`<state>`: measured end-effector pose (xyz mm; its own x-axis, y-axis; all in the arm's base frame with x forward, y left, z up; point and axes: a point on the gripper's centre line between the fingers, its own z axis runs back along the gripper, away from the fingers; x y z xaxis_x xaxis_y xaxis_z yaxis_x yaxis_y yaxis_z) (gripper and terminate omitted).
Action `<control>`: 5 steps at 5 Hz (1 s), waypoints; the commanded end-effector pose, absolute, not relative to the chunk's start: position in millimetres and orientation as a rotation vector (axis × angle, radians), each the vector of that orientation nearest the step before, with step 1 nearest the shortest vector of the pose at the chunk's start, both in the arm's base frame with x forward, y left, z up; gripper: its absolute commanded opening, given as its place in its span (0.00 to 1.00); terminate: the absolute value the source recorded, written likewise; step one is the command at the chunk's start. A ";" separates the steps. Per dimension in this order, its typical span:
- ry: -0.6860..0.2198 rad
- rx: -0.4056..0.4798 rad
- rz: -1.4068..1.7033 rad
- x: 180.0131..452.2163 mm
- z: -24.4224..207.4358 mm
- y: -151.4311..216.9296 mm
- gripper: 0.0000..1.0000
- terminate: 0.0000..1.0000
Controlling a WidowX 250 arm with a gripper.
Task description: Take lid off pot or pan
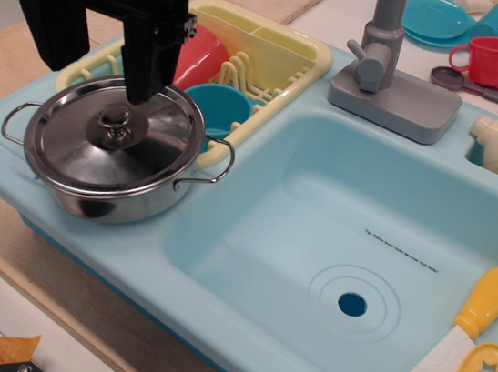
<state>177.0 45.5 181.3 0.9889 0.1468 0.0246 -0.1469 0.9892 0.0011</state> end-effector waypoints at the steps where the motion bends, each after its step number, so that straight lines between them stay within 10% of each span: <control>1: -0.024 0.003 0.147 177.0 181.3 45.5 1.00 0.00; 5: -0.007 -0.032 0.201 176.3 158.7 44.3 1.00 0.00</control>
<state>175.6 42.8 154.8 0.9781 0.2081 -0.0102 -0.2083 0.9775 -0.0339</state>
